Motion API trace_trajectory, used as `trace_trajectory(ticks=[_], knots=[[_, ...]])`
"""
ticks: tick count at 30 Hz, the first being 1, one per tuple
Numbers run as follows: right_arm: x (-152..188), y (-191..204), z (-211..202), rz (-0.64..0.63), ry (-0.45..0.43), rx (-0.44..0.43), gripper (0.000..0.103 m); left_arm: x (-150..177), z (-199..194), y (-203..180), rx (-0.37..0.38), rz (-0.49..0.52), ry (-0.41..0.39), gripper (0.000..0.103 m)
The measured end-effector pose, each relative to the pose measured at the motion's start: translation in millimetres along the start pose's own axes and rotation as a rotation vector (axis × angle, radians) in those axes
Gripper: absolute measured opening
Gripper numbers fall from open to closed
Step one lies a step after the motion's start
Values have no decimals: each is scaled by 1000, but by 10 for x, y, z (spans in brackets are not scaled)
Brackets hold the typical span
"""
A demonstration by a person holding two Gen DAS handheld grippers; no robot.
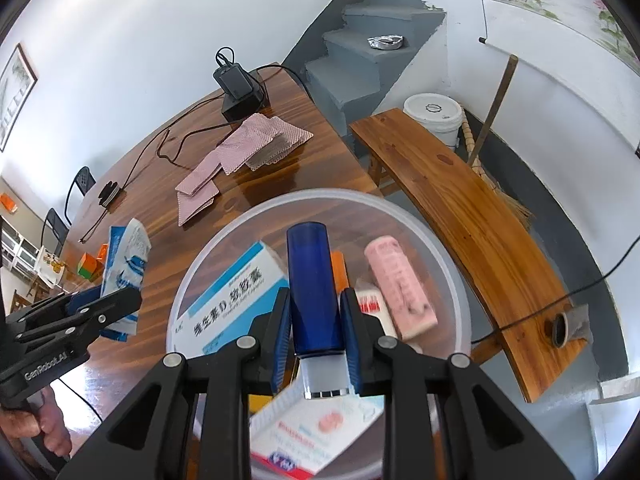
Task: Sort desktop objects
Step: 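Carry the navy bottle into the bowl with the right gripper while the left carries the packet, then release the navy bottle and the toothpaste packet into the bowl with both grippers, then withdraw both grippers from the bowl toward the Lego bricks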
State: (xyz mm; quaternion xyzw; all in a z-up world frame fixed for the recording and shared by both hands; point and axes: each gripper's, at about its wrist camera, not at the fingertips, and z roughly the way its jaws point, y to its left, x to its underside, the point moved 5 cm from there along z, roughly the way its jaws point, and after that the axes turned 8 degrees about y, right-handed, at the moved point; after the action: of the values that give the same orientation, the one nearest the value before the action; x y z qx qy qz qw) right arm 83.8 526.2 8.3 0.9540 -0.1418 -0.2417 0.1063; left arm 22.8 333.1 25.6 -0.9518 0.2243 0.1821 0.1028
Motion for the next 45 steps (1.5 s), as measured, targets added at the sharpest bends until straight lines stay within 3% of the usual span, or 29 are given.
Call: trace_trajectory(ticks=[13, 29, 32, 34, 36, 45], knots=[[-225, -100, 175, 5, 7, 0, 27, -207, 111, -48, 0, 7, 12, 38], [-101, -237, -47, 38, -16, 6, 27, -428, 491, -573, 95, 166, 78, 38], [-86, -258, -69, 49, -16, 9, 27, -457, 520, -606, 118, 165, 83, 43], [-73, -282, -76, 58, -16, 13, 27, -479, 520, -637, 158, 166, 86, 59], [-68, -296, -81, 65, -15, 14, 27, -497, 511, -651, 186, 163, 84, 66], [-29, -268, -99, 75, -16, 18, 27, -522, 428, -560, 208, 113, 68, 66]])
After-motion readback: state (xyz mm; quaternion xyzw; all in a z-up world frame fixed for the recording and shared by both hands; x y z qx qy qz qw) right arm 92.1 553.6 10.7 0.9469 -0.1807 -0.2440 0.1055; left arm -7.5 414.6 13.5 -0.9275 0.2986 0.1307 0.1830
